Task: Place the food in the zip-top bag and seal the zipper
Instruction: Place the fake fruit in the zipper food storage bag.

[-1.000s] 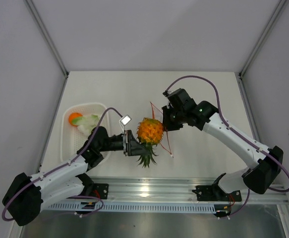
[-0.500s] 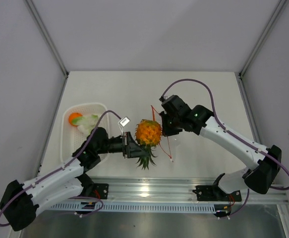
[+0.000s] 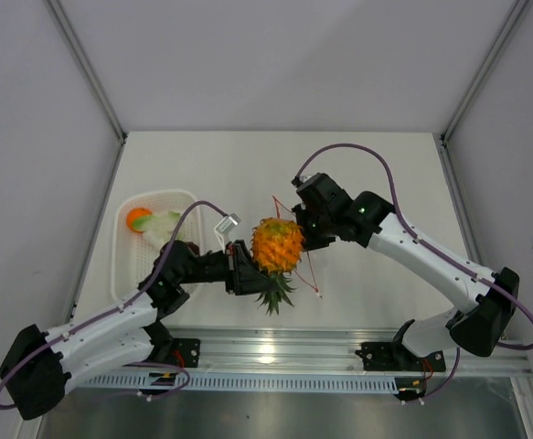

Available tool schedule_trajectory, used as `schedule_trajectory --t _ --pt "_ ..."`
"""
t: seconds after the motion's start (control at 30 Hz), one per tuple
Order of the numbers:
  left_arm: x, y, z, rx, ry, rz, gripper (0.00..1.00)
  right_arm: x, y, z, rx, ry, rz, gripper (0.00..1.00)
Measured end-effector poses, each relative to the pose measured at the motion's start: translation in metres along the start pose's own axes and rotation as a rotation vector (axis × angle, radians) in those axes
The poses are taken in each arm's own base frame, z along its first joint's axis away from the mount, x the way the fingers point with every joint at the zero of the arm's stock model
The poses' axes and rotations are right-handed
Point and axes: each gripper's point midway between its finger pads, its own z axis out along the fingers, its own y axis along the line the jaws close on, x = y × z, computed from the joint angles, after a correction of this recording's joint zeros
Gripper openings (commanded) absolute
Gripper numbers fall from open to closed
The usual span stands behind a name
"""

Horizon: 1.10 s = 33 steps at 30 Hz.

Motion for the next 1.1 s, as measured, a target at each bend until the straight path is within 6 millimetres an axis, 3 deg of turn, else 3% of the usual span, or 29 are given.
schedule_trajectory --t 0.3,0.53,0.73,0.97,1.1 --pt "0.000 0.014 0.015 0.075 -0.014 -0.004 0.01 -0.006 0.017 -0.012 -0.175 0.020 0.074 0.00" --pt "0.006 0.029 0.015 0.020 -0.020 -0.063 0.01 -0.013 0.020 -0.022 -0.243 0.006 0.115 0.00" --pt "0.019 0.062 0.010 -0.167 0.011 -0.177 0.01 -0.020 0.015 -0.031 -0.247 -0.039 0.134 0.00" --pt "0.010 0.075 0.003 -0.402 0.041 -0.229 0.01 -0.020 0.011 -0.027 -0.179 -0.076 0.086 0.00" --pt "0.015 0.084 -0.006 -0.533 0.100 -0.278 0.00 -0.016 0.012 -0.025 -0.141 -0.090 0.020 0.00"
